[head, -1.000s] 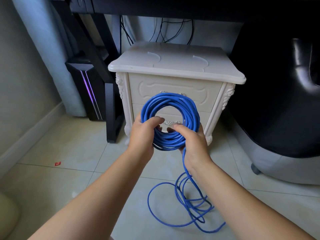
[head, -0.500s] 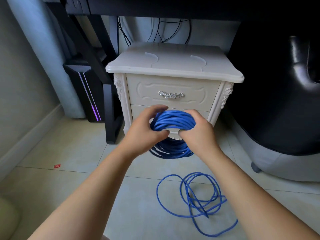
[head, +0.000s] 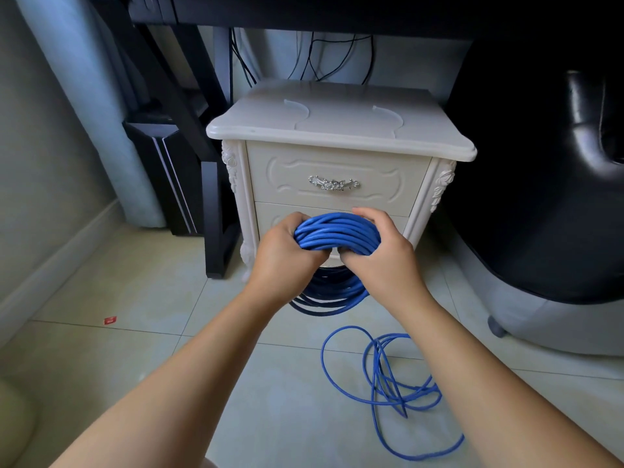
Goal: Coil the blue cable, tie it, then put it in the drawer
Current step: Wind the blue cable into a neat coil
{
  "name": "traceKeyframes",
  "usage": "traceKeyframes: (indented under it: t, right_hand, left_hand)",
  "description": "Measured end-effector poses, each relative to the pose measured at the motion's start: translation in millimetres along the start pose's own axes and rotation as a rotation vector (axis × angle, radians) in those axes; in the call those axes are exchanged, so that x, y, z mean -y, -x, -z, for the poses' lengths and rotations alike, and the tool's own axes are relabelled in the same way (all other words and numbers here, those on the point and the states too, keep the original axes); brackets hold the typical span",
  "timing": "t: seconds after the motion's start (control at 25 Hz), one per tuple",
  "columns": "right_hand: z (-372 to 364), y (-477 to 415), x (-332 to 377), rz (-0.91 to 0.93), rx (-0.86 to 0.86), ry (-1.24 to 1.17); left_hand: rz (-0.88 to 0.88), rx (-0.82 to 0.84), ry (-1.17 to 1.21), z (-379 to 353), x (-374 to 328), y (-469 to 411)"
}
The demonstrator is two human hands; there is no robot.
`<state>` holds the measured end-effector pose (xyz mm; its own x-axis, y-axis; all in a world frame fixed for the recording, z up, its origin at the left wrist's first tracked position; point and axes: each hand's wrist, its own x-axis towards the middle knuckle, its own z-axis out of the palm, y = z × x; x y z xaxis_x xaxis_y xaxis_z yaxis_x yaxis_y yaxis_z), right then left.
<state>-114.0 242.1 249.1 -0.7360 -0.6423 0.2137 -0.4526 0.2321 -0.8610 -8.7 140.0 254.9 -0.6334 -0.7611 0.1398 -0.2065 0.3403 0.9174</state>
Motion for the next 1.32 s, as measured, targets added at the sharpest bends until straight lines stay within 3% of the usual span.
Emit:
traceKeyframes:
  t: [0.12, 0.24, 0.36, 0.44, 0.72, 0.88, 1.08, 1.32]
  right_hand:
    - [2.5, -0.4, -1.9, -0.062, -0.050, -0.127]
    - [1.6, 1.0, -1.8, -0.109, -0.066, -0.311]
    - [-10.0, 0.9, -4.4, -0.225, -0.091, -0.566]
    - [-15.2, 0.1, -4.9, -0.314, -0.084, -0.681]
    - [-6.1, -8.3, -3.0, -0.356, -0.168, -0.602]
    - [7.6, -15.1, 1.3, -0.199, -0.157, -0.407]
    - [14.4, -10.9, 5.1, 0.004, -0.025, -0.061]
    - [14.6, -9.1, 0.9, 0.133, 0.073, 0.080]
  left_hand:
    - [0.075, -0.049, 0.172, 1.2, -3.3, -1.9]
    - [0.203, -0.101, 0.494, 1.8, -5.4, -4.3]
    - [0.341, -0.133, 0.792, -6.8, -7.8, 0.5]
    - [0.384, -0.136, 0.871, -14.3, -7.1, 5.7]
    - [0.312, 0.054, 0.675, -13.7, 0.1, 4.2]
    - [0.099, 0.102, 0.398, 2.4, -3.8, -1.2]
    - [-0.082, 0.156, 0.084, 8.7, 0.8, -2.0]
    - [-0.045, 0.219, 0.093, 4.8, 1.0, 2.9]
